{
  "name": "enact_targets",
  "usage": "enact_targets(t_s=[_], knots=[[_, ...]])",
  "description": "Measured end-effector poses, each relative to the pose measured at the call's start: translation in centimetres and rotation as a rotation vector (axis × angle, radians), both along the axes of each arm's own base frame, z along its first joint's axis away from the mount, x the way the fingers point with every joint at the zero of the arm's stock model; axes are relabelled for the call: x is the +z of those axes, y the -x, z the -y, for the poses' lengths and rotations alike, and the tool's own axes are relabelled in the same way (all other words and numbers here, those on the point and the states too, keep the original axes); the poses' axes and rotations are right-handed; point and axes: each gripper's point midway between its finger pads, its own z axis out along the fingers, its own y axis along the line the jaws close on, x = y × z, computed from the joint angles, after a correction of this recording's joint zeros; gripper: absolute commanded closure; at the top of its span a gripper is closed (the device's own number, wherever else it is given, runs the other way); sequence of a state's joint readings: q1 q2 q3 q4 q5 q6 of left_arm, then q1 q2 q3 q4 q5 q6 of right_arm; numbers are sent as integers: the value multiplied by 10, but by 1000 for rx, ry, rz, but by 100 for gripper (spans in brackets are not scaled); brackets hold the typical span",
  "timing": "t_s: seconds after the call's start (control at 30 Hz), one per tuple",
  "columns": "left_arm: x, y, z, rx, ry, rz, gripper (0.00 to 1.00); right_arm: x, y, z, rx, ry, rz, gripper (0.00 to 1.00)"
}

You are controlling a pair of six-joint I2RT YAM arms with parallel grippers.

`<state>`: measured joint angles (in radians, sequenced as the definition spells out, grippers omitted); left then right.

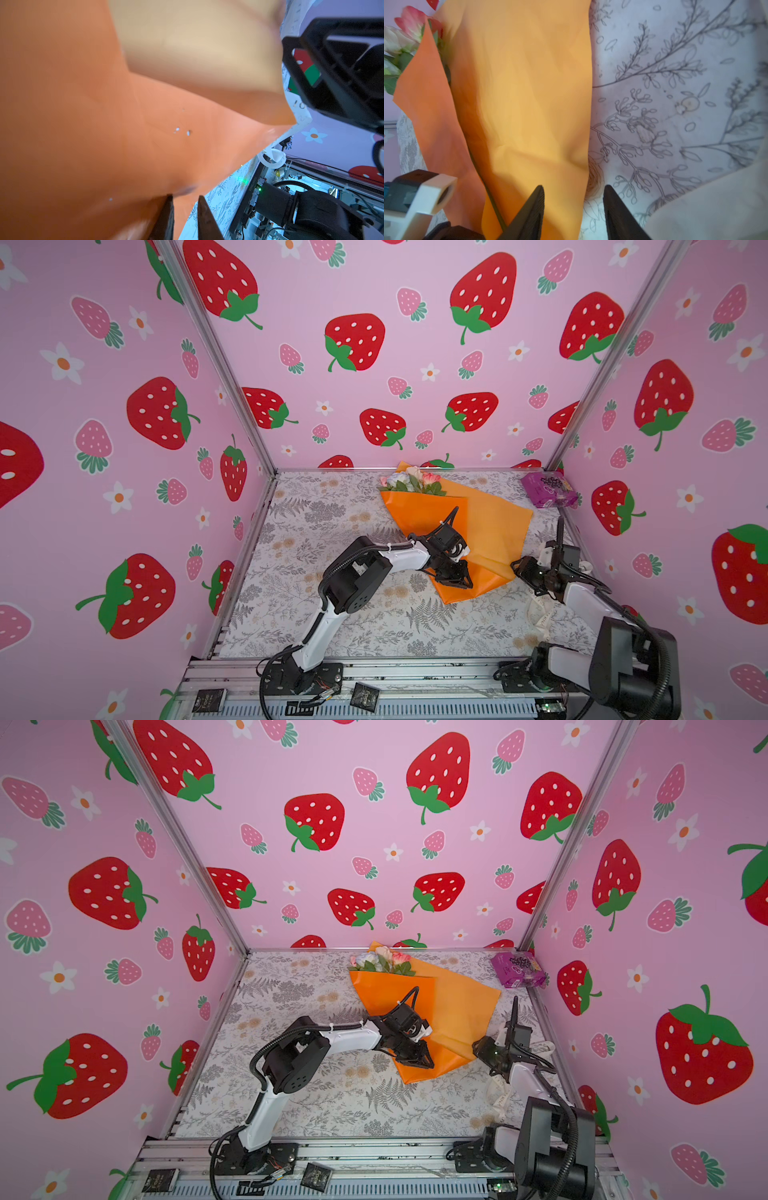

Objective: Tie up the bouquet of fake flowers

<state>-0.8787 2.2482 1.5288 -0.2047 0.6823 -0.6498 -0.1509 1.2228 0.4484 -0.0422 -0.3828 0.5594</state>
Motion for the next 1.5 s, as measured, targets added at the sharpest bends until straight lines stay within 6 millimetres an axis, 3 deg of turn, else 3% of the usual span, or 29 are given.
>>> enact_targets(t_s=[0.17, 0.3, 0.6, 1.0, 1.33, 1.5], knots=[[-1, 3, -1, -14, 1, -5, 82, -6, -14, 7, 2, -63, 20, 49], [-3, 6, -5, -26, 10, -9, 83, -15, -25, 1, 53, -139, 14, 49], [-5, 11, -16, -42, 19, -18, 85, -1, -42, -11, 134, -204, 124, 51], [-2, 10, -14, -36, 24, -23, 83, 26, -60, -17, 217, -203, 289, 51], [-2, 6, -10, -9, 29, -37, 83, 30, -69, -12, 180, -283, 341, 55], [-2, 5, -9, -1, 30, -40, 83, 24, -72, -10, 165, -363, 343, 64]])
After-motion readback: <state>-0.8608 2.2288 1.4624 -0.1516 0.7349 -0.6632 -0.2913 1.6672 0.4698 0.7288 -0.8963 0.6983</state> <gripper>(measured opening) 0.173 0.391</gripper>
